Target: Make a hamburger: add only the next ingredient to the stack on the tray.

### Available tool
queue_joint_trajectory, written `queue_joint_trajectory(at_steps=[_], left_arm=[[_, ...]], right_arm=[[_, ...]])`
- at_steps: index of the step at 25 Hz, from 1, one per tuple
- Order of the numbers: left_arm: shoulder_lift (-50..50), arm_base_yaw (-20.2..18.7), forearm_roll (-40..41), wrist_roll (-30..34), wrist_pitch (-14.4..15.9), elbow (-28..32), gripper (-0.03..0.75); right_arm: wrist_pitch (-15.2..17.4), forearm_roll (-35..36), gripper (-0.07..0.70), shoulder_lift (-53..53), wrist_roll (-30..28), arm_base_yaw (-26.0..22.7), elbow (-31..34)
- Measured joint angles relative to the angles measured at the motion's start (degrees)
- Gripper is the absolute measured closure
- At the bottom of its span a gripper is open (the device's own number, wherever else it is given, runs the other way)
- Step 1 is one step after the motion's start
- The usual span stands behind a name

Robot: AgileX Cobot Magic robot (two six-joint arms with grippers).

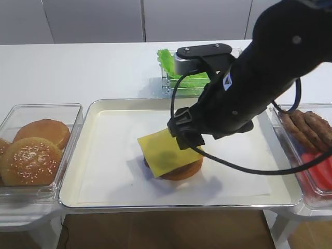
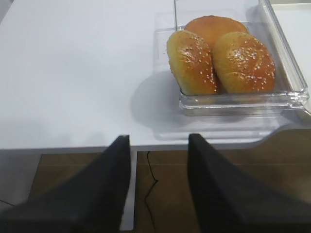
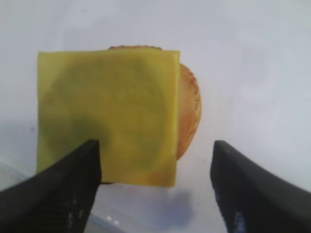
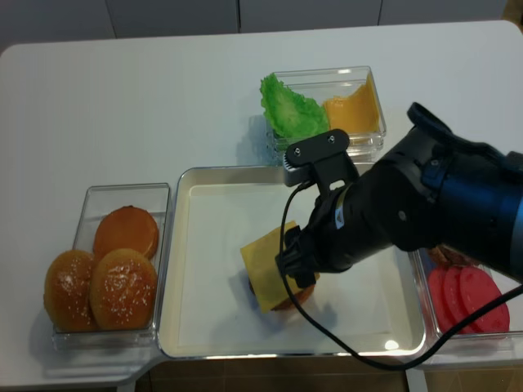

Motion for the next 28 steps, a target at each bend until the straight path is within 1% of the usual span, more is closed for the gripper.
queue_joint_trajectory(at_steps=[2,5,9,13,16,19,23,28], left_arm=[[0.0,0.0,0.0,0.0,0.0,0.0,0.422],[0.0,0.0,0.0,0.0,0.0,0.0,0.422],[0.0,0.0,0.0,0.0,0.0,0.0,0.422],[0.0,0.0,0.0,0.0,0.0,0.0,0.422],[0.0,0.0,0.0,0.0,0.0,0.0,0.422],[0.0,0.0,0.0,0.0,0.0,0.0,0.422],[0.0,0.0,0.0,0.0,0.0,0.0,0.422],[0.0,0.0,0.0,0.0,0.0,0.0,0.422]], right_arm=[[0.47,-2.38,0.072,-1.31,1.62,0.0,0.0],[2.67,-7.66,0.071,-2.84,5.03,-0.12,0.0],[6.68,-9.4,0.089,-3.17,4.92,-3.1,-1.52],[10.45,-9.54,0.102,-3.37,1.23,-8.81,-2.28],[13.31,-8.61,0.123,-3.37,-2.1,-14.32,-2.49],[14.58,-6.1,0.129,-3.69,-4.95,-19.93,-2.49],[15.49,-4.47,0.13,-5.7,-6.92,-26.86,-2.49],[18.15,-4.37,0.131,-8.62,-9.13,-33.35,-2.49]])
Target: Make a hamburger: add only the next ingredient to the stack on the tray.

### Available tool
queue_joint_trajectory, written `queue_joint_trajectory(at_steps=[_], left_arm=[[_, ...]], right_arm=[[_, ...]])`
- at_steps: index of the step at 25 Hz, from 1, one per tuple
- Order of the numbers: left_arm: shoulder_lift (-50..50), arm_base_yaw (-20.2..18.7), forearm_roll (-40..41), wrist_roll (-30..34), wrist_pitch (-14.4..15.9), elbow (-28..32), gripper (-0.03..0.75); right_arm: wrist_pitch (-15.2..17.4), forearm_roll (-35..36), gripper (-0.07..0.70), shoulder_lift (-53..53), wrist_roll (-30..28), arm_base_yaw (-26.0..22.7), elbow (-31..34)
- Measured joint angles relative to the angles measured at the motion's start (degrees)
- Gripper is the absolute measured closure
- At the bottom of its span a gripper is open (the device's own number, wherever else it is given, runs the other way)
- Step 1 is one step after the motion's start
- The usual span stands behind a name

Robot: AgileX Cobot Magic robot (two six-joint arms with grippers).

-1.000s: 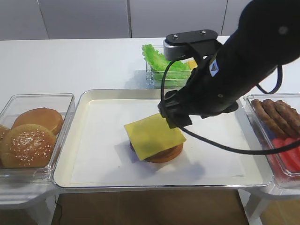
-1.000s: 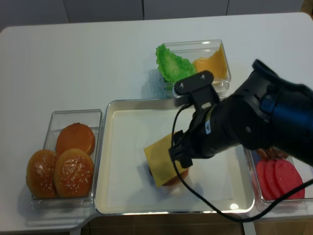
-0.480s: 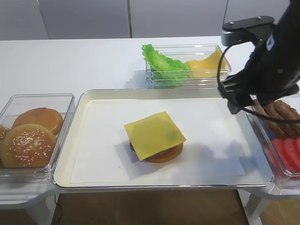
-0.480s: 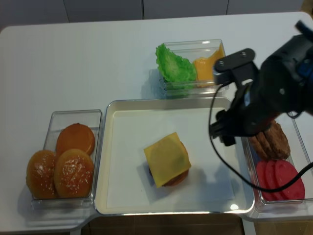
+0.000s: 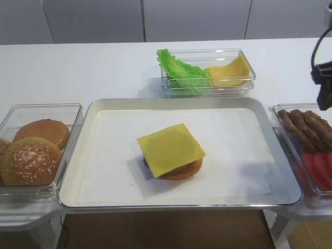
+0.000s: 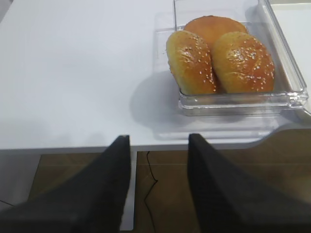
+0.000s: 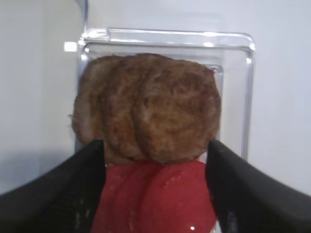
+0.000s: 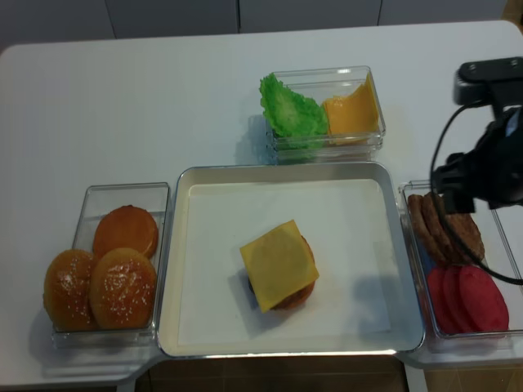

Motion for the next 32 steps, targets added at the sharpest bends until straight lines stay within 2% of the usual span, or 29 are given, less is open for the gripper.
queue_joint_trajectory(at_steps=[3,13,20,25,32], left_arm=[[0.0,0.0,0.0,0.0,0.0,0.0,0.422],[0.0,0.0,0.0,0.0,0.0,0.0,0.422],[0.0,0.0,0.0,0.0,0.0,0.0,0.422],[0.0,0.0,0.0,0.0,0.0,0.0,0.422],[0.0,0.0,0.0,0.0,0.0,0.0,0.422]], right_arm=[[1.48,0.0,0.131,-2.41,-0.37,-1.48,0.0],[7.83,0.29,0.132,-11.77,-0.5,-1.96,0.49],[9.57,1.47,0.132,-22.61,-0.5,-1.96,8.76],[10.36,2.63,0.132,-32.53,-0.5,-1.96,11.79],[14.85,4.2,0.132,-45.1,-0.5,-1.96,15.81]])
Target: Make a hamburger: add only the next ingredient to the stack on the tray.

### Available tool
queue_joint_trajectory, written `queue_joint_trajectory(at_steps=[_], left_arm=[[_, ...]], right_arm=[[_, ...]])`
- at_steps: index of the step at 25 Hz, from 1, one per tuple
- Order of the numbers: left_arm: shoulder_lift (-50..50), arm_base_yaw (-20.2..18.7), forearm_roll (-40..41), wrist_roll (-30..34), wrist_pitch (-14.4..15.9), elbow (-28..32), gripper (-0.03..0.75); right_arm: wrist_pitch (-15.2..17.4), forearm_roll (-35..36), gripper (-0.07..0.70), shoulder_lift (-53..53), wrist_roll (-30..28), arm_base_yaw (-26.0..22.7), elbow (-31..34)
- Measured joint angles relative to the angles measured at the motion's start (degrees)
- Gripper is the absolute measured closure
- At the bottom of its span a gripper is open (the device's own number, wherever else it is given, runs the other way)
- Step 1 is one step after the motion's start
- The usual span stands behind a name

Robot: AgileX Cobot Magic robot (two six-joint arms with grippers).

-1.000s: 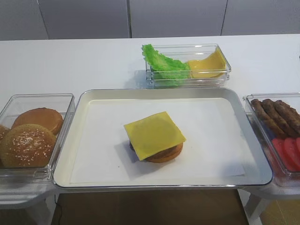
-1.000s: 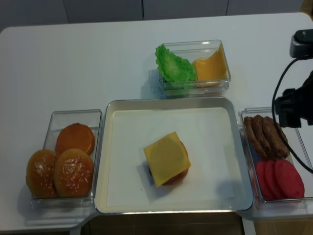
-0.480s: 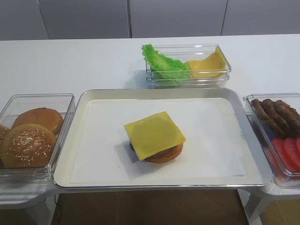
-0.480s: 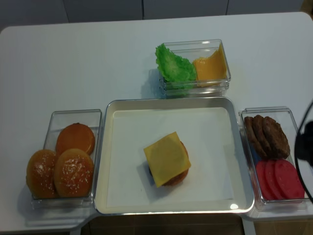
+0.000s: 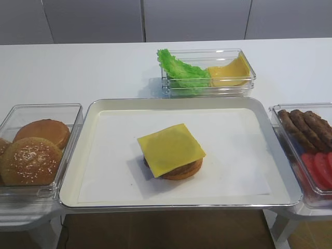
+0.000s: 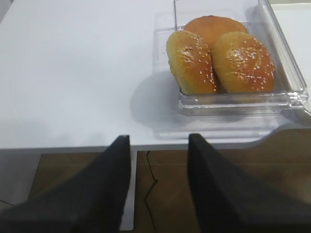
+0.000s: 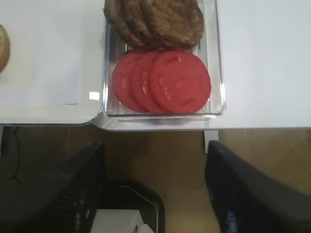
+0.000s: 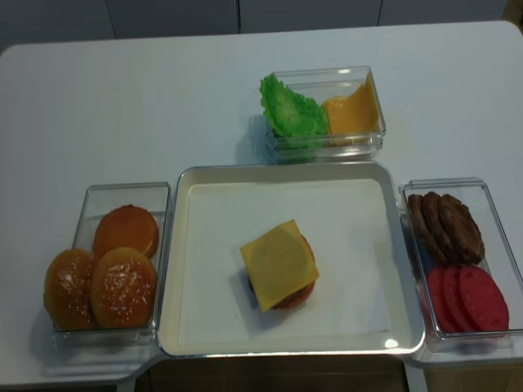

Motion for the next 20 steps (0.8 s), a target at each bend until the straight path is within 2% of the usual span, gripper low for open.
queue_joint_trajectory(at_steps=[4,13,20], left_arm=[[0.0,0.0,0.0,0.0,0.0,0.0,0.422],[0.0,0.0,0.0,0.0,0.0,0.0,0.422],[0.0,0.0,0.0,0.0,0.0,0.0,0.422]], right_arm=[[1.57,0.19,0.132,-7.57,0.11,0.0,2.36],[2.18,0.09,0.133,-23.25,0.01,0.0,3.21],[2.7,0.55,0.133,-32.38,0.01,0.0,7.22]])
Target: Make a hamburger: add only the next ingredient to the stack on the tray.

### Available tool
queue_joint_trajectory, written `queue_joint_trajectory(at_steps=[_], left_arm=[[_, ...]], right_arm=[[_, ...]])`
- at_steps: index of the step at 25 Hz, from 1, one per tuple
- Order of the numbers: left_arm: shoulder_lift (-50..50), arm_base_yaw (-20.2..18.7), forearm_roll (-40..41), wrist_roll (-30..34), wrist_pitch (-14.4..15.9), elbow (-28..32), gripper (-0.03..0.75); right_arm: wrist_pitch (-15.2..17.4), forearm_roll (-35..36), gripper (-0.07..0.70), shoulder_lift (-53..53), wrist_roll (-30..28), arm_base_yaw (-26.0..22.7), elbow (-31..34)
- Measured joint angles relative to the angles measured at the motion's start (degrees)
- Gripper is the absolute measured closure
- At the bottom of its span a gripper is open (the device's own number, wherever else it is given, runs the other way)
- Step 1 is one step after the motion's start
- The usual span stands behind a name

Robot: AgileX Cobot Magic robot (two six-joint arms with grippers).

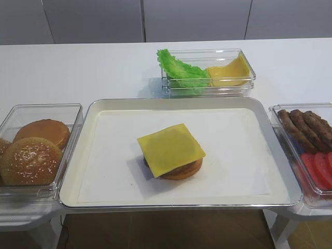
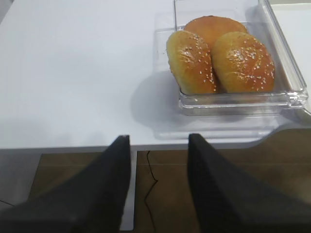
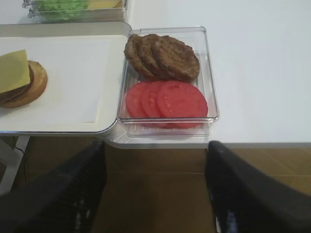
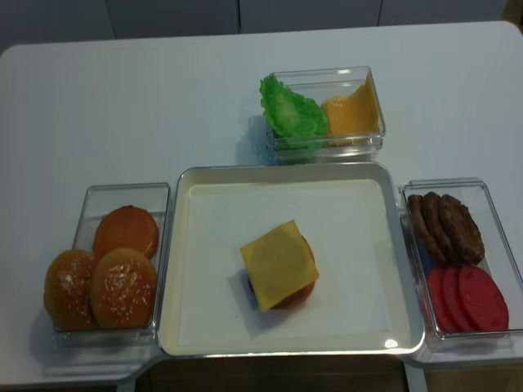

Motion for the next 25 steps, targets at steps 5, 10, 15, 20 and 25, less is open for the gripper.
queue_joint_trajectory(at_steps=[5,10,15,20,25], left_arm=[[0.0,0.0,0.0,0.0,0.0,0.0,0.422],[0.0,0.0,0.0,0.0,0.0,0.0,0.422],[0.0,0.0,0.0,0.0,0.0,0.0,0.422],[0.0,0.0,0.0,0.0,0.0,0.0,0.422],[0.0,0.0,0.0,0.0,0.0,0.0,0.422]], right_arm=[[0.15,0.35,0.132,-2.41,-0.24,0.0,3.36],[-0.81,0.96,0.133,-2.44,-1.26,0.0,6.09],[-5.25,0.73,0.154,-2.44,-2.49,0.0,7.45],[-7.57,-0.48,0.157,-2.44,-2.86,0.0,8.82],[-8.56,-0.48,0.157,-2.44,-2.86,0.0,9.44]])
